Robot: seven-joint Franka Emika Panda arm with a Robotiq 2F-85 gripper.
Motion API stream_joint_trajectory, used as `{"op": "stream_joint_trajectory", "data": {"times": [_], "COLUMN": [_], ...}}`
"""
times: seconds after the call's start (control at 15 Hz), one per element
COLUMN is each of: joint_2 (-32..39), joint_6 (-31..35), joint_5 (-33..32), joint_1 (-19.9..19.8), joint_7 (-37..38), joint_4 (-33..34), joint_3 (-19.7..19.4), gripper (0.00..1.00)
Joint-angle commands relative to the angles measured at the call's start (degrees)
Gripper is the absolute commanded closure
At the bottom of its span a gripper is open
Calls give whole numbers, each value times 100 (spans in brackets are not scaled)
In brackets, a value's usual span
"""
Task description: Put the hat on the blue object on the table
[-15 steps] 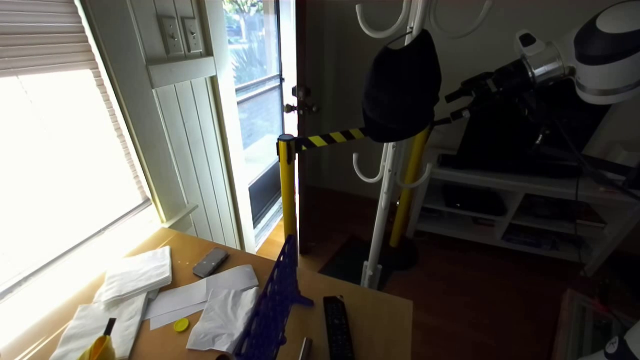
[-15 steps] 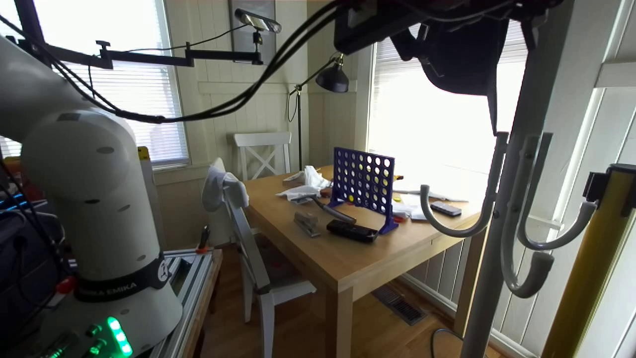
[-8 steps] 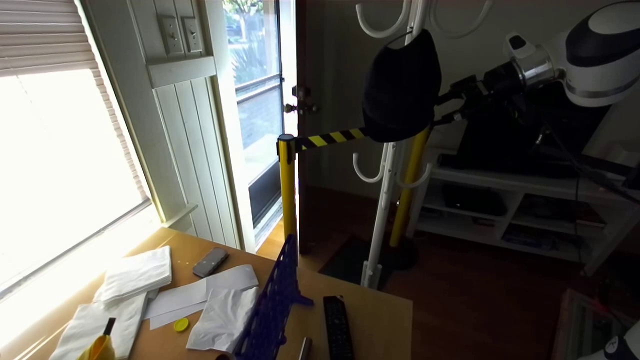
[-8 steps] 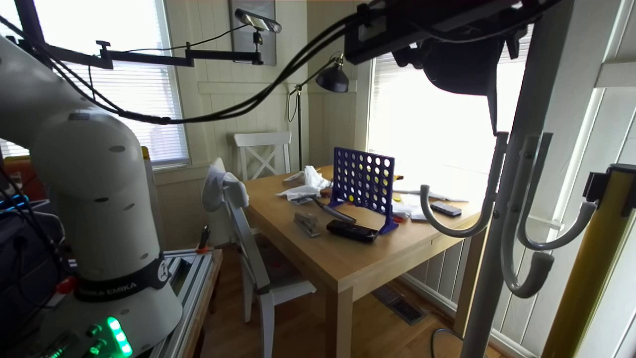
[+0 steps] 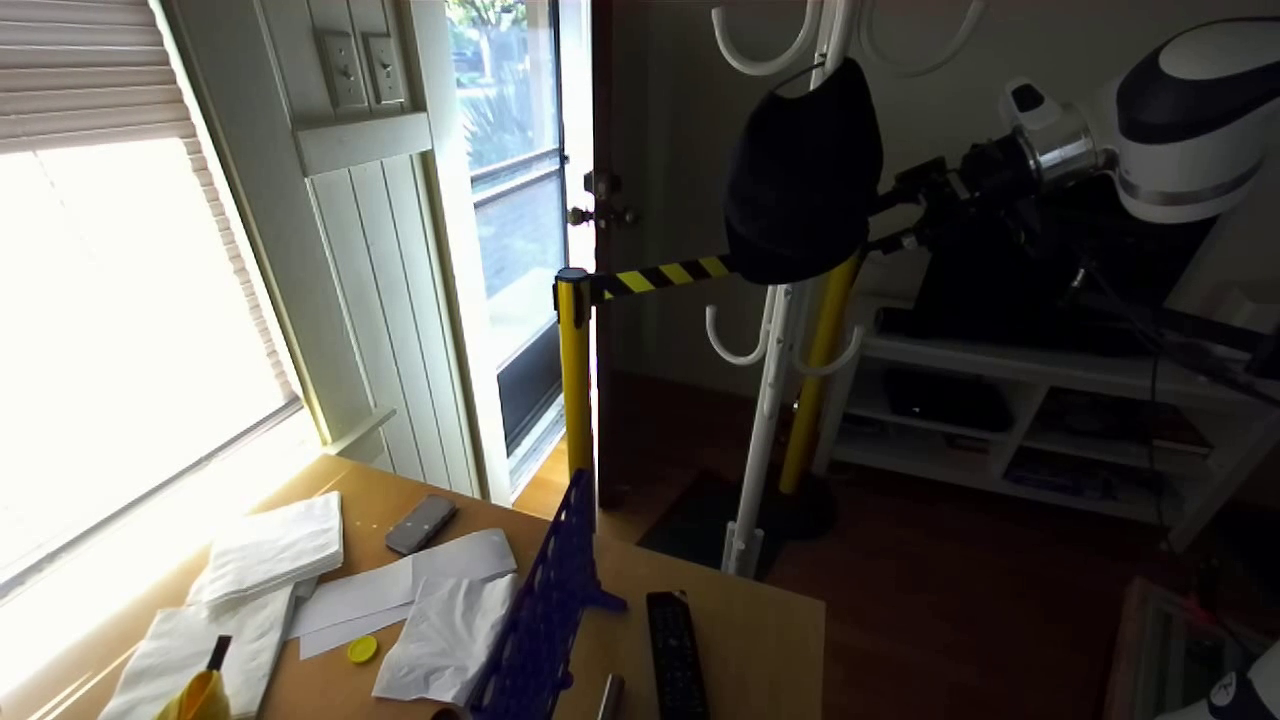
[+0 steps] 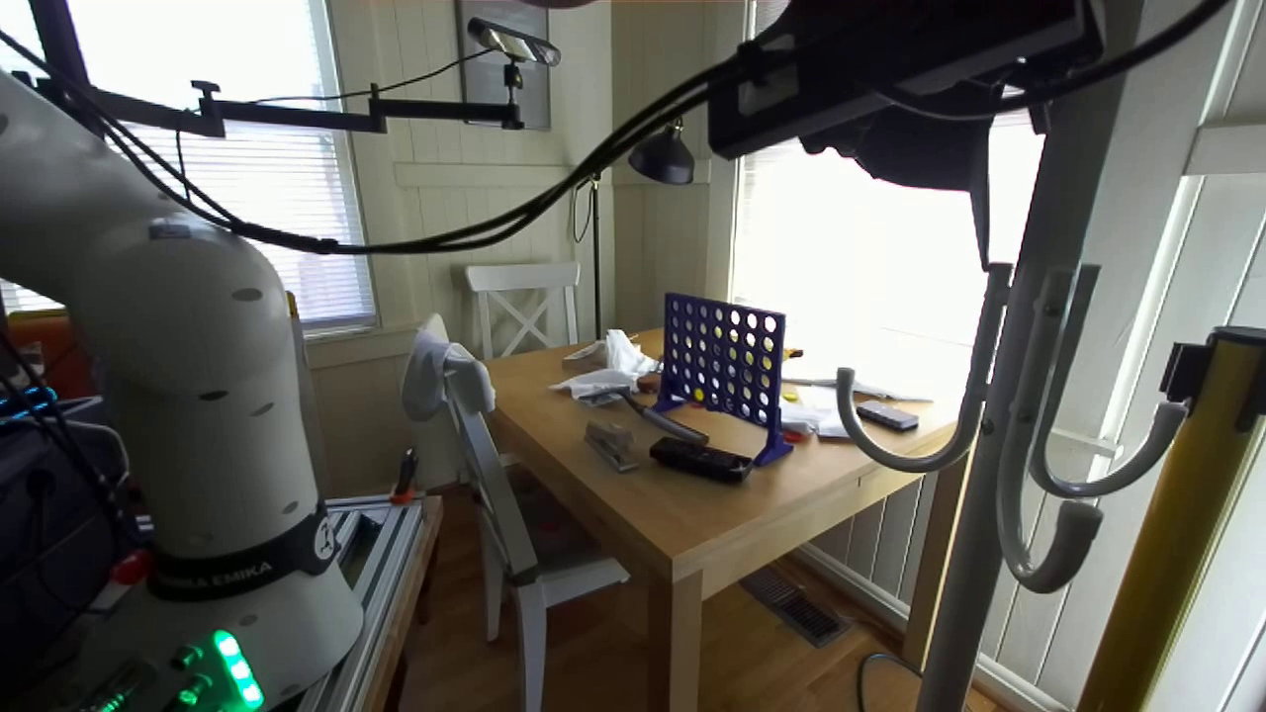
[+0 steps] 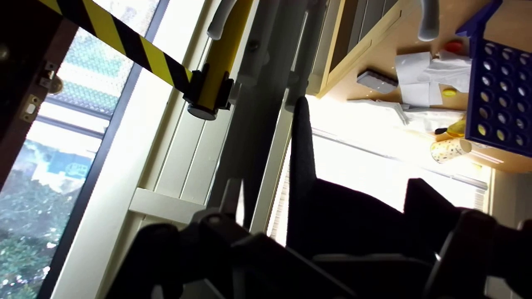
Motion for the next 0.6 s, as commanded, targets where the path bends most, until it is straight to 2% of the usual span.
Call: {"op": "stream_joint_trajectory", "data": {"times": [0.0, 0.4, 0.53], "joint_2": [-134, -291, -360], "joint_6": [105, 240, 304], "joint_5": [105, 141, 114], "joint_1": [183, 453, 601], "joint_7": [-329, -594, -654], "joint_4": [43, 54, 69], "joint_3": [-195, -533, -672], "gripper": [29, 72, 77]}}
